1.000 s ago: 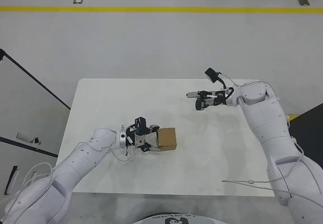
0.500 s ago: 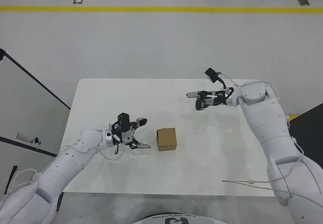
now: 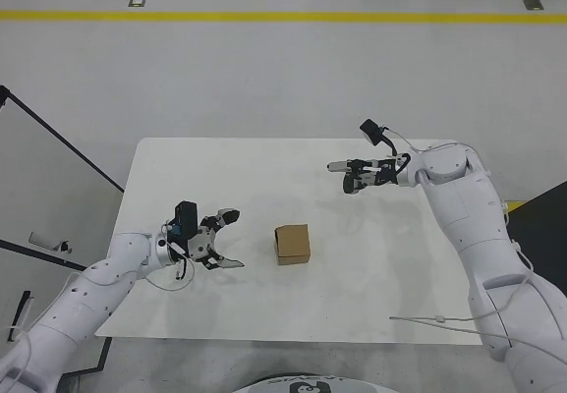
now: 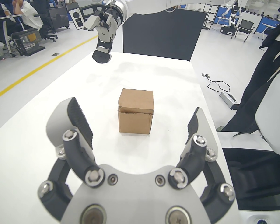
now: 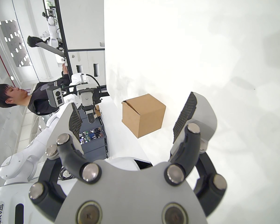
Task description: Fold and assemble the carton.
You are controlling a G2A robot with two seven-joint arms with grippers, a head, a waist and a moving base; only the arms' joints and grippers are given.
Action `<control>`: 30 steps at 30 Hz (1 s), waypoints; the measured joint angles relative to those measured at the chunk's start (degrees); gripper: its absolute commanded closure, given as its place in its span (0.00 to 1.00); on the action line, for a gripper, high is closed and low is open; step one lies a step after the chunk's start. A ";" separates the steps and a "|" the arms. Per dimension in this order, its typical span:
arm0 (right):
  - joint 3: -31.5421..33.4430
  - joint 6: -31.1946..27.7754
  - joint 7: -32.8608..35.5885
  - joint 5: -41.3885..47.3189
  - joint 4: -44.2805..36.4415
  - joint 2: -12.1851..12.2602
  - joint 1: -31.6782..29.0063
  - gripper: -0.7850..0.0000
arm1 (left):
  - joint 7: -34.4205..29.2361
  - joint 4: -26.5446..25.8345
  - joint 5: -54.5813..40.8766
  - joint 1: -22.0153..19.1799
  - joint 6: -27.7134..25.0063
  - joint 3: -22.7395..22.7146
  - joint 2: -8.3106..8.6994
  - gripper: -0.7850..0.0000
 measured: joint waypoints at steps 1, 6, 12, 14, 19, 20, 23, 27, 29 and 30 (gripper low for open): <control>0.00 0.00 0.00 0.00 0.00 0.00 0.00 0.00 | -0.10 -0.63 -0.14 0.44 -0.10 -0.33 0.38 0.00; 0.00 0.00 0.00 0.00 0.00 0.00 0.00 0.00 | -0.26 -1.55 -0.43 1.17 -0.26 -0.87 1.04 0.00; 0.00 0.00 0.00 0.00 0.00 0.00 0.00 0.00 | -0.25 -1.53 -0.42 1.15 -0.25 -0.85 1.02 0.00; 0.00 0.00 0.00 0.00 0.00 0.00 0.00 0.00 | -0.25 -1.53 -0.42 1.15 -0.25 -0.85 1.02 0.00; 0.00 0.00 0.00 0.00 0.00 0.00 0.00 0.00 | -0.25 -1.53 -0.42 1.16 -0.25 -0.85 1.02 0.00; 0.00 0.00 0.00 0.00 0.00 0.00 0.00 0.00 | -0.25 -1.53 -0.42 1.16 -0.25 -0.85 1.02 0.00; 0.00 0.00 0.00 0.00 0.00 0.00 0.00 0.00 | -0.25 -1.53 -0.42 1.16 -0.25 -0.85 1.02 0.00; 0.00 0.00 0.00 0.00 0.00 0.00 0.00 0.00 | -0.25 -1.53 -0.42 1.16 -0.25 -0.85 1.02 0.00; 0.00 0.00 0.00 0.00 0.00 0.00 0.00 0.00 | -0.25 -1.53 -0.42 1.16 -0.25 -0.85 1.02 0.00; 0.00 0.00 0.00 0.00 0.00 0.00 0.00 0.00 | -0.25 -1.53 -0.42 1.16 -0.25 -0.85 1.02 0.00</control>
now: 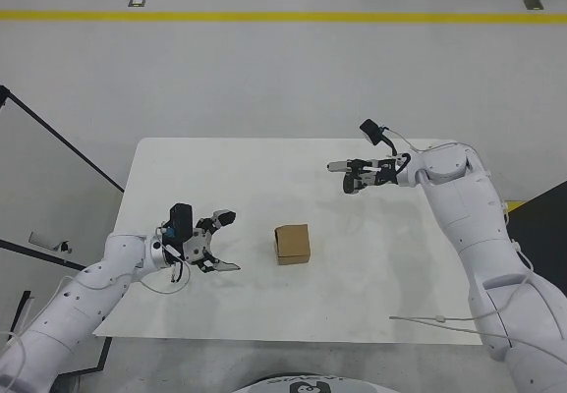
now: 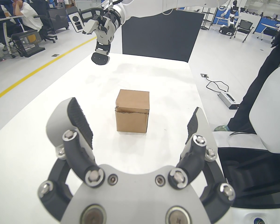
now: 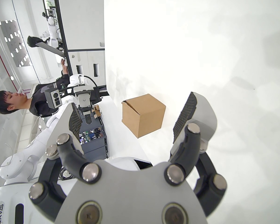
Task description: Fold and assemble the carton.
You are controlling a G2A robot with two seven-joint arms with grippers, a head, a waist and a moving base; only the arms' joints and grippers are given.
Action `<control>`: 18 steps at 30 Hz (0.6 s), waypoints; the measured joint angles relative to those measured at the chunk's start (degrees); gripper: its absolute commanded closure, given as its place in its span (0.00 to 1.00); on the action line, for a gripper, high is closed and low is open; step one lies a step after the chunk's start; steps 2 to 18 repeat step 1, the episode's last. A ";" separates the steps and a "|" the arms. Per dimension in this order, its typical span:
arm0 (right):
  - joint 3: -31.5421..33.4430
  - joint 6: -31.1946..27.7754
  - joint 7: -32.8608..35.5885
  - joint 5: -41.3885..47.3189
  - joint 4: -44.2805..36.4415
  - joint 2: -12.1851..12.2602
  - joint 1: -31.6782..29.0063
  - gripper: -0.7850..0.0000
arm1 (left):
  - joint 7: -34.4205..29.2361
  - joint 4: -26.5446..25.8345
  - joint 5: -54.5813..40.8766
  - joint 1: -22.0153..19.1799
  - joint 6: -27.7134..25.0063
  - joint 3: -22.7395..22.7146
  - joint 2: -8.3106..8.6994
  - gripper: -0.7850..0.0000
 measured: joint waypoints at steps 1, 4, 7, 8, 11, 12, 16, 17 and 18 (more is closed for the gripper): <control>0.00 0.00 0.00 0.00 0.00 0.00 0.00 0.00 | 0.00 0.00 0.00 0.00 0.00 0.00 0.00 0.00; 0.00 0.00 0.00 0.00 0.00 0.00 0.00 0.00 | 0.00 0.00 0.00 0.00 0.00 0.00 0.00 0.00; 0.00 0.00 0.00 0.00 0.00 0.00 0.00 0.00 | 0.00 0.00 0.00 0.00 0.00 0.00 0.00 0.00; 0.00 0.00 0.00 0.00 0.00 0.00 0.00 0.00 | 0.00 0.00 0.00 0.00 0.00 0.00 0.00 0.00; 0.00 0.00 0.00 0.00 0.00 0.00 0.00 0.00 | 0.00 0.00 0.00 0.00 0.00 0.00 0.00 0.00; 0.00 0.00 0.00 0.00 0.00 0.00 0.00 0.00 | 0.00 0.00 0.00 0.00 0.00 0.00 0.00 0.00; 0.00 0.00 0.00 0.00 0.00 0.00 0.00 0.00 | 0.00 0.00 0.00 0.00 0.00 0.00 0.00 0.00; 0.00 0.00 0.00 0.00 0.00 0.00 0.00 0.00 | 0.00 0.00 0.00 0.00 0.00 0.00 0.00 0.00; 0.00 0.00 0.00 0.00 0.00 0.00 0.00 0.00 | 0.00 0.00 0.00 0.00 0.00 0.00 0.00 0.00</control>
